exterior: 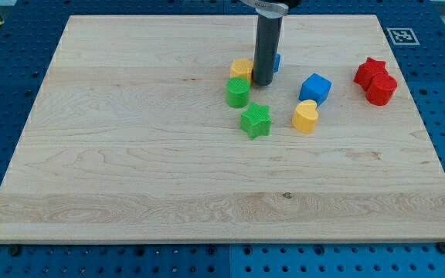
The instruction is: Push the yellow heart down and left
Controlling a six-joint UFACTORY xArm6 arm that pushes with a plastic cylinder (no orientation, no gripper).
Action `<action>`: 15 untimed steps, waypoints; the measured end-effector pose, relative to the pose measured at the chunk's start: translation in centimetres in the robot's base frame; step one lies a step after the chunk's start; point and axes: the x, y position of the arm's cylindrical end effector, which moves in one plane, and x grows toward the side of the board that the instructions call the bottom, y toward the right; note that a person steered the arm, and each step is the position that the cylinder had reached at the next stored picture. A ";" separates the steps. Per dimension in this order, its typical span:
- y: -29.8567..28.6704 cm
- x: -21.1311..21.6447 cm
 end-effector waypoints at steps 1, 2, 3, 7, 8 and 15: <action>-0.1 -0.5; -3.5 -0.5; -2.2 0.0; 7.3 6.7; 8.2 8.2; 6.7 13.1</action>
